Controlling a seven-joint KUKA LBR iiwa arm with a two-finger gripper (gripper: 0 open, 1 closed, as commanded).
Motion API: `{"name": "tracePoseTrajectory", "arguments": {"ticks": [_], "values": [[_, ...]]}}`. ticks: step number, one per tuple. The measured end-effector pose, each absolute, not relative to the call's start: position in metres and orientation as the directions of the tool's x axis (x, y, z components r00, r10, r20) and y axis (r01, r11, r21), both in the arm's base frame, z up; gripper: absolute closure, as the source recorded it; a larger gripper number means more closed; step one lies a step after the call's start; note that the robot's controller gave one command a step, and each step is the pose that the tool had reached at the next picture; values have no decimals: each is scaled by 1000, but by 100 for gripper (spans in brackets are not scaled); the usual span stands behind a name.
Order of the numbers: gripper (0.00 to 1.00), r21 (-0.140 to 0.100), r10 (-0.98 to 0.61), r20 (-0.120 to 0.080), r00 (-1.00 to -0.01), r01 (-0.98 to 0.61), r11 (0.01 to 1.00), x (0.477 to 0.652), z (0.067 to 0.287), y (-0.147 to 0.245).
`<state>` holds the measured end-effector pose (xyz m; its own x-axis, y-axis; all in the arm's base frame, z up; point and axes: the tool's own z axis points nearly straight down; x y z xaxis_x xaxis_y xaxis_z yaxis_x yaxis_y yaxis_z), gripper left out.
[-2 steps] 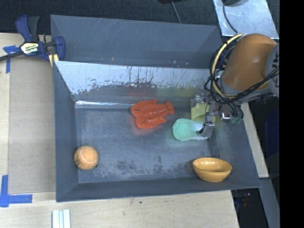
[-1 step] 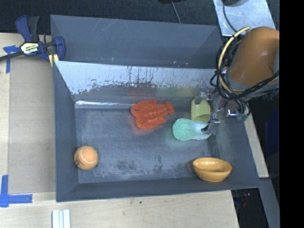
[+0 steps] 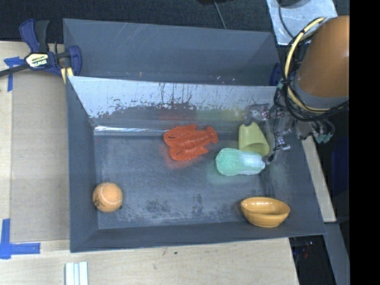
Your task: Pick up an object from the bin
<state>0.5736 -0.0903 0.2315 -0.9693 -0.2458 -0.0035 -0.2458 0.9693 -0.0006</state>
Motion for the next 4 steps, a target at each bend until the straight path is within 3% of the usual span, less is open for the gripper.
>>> {"name": "tracePoseTrajectory", "arguments": {"ticks": [1,2,3,4], "values": [[0,-2,-61,-11,-998,-61,998,585,154,-95],[0,-2,-249,-7,-969,-249,969,553,159,-81],[0,-2,-36,-11,-999,-36,999,574,120,-90],[0,-4,-288,-13,-958,-288,958,552,101,-66]]}}
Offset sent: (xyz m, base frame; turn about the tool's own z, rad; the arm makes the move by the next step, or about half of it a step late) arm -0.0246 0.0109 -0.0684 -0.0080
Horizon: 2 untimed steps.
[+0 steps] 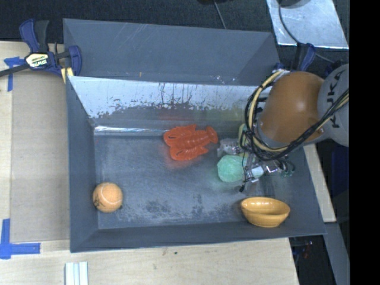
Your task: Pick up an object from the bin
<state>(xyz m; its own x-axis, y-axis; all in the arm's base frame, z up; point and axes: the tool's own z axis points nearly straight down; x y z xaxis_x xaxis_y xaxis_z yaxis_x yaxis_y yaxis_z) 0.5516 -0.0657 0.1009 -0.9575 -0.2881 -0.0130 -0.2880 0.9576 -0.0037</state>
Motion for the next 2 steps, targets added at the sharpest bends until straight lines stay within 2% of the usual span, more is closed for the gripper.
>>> {"name": "tracePoseTrajectory", "arguments": {"ticks": [1,2], "values": [[0,-4,-38,-17,-999,-38,999,582,88,-89],[0,-3,-248,-13,-969,-248,969,554,85,-82]]}}
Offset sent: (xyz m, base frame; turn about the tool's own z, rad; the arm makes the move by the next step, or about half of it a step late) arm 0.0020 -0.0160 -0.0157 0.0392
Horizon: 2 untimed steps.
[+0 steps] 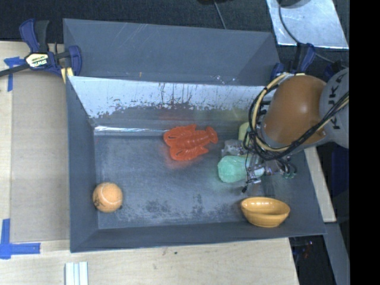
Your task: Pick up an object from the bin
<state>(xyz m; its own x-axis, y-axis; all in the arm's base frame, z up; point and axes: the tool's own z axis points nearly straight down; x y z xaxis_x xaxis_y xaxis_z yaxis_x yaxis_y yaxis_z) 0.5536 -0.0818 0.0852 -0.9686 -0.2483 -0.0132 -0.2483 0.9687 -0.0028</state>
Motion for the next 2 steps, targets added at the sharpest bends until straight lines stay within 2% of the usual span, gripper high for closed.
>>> {"name": "tracePoseTrajectory", "arguments": {"ticks": [1,2], "values": [[0,-4,-41,-20,-999,-41,999,587,71,-86],[0,-3,-134,-16,-991,-134,991,569,194,-77]]}}
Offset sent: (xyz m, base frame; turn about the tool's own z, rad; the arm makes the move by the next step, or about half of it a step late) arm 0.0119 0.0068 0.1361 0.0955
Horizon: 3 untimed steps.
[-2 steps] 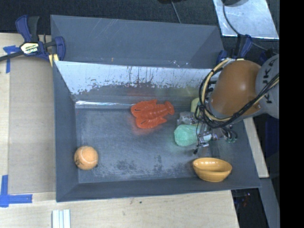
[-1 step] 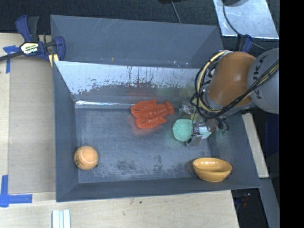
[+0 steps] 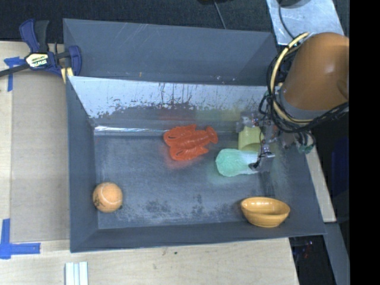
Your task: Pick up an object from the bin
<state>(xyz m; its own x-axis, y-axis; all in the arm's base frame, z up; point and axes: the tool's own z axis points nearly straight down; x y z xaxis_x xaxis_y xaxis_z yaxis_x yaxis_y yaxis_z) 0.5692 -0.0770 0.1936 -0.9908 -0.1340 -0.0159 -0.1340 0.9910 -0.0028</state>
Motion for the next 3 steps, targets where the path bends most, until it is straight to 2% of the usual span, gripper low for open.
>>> {"name": "tracePoseTrajectory", "arguments": {"ticks": [1,2,3], "values": [[0,-3,-65,-18,-998,-65,998,578,102,-80],[0,-6,-125,-27,-992,-125,992,568,149,-76],[0,-3,-57,-22,-998,-57,998,586,231,-67]]}}
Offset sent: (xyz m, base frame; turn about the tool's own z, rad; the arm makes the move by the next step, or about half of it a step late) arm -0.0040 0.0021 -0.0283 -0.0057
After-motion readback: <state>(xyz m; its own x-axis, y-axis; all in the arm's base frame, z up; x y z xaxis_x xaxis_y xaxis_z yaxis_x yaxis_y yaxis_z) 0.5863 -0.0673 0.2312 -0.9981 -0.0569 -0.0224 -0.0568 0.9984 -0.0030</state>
